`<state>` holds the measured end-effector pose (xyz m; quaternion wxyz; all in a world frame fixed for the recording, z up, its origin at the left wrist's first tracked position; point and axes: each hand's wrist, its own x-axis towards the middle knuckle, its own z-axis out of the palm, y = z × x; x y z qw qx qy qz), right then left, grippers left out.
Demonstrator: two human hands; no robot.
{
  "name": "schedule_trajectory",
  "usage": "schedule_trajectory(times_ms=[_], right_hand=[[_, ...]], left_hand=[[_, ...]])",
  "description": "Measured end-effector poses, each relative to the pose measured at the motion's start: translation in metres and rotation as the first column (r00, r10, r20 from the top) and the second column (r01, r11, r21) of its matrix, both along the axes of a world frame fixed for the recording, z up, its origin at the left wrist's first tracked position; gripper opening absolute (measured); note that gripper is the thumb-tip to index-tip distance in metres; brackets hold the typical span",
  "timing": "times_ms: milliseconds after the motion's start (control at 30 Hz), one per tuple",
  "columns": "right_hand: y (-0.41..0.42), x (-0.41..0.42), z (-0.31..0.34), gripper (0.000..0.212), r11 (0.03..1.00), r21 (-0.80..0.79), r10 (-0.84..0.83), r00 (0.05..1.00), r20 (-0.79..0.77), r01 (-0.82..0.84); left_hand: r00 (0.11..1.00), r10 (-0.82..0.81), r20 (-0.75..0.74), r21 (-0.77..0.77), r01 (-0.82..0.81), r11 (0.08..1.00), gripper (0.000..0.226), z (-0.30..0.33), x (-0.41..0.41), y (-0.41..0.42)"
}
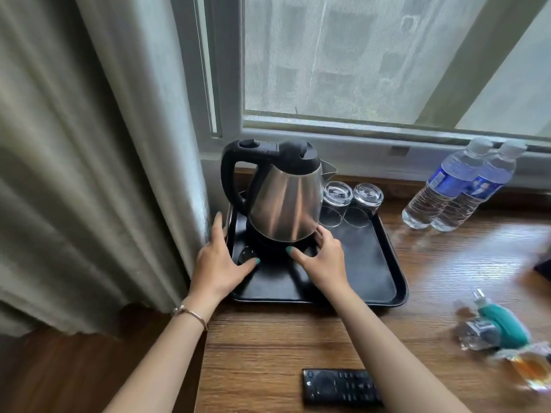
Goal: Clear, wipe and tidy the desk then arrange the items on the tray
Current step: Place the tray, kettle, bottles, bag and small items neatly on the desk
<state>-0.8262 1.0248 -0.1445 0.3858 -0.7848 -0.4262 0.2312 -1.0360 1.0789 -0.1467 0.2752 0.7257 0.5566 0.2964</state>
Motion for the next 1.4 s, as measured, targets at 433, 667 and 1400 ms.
schedule_trajectory(times_ms=[433, 667, 1400], right_hand=[[0.000, -0.001, 0.021, 0.100, 0.995, -0.096, 0.023, 0.994, 0.103, -0.013], [-0.003, -0.009, 0.036, 0.089, 0.995, -0.095, 0.031, 0.995, 0.089, -0.023], [-0.298, 0.092, 0.118, 0.079, 0.773, -0.628, -0.129, 0.992, -0.019, 0.088]], left_hand=[[0.998, 0.007, -0.058, 0.154, 0.002, 0.988, 0.126, 0.015, 0.004, 0.000], [0.998, -0.033, 0.055, 0.197, 0.021, 0.980, 0.121, 0.044, 0.033, 0.004], [0.386, -0.870, -0.307, -0.585, 0.644, 0.493, 0.083, 0.117, 0.186, -0.186]])
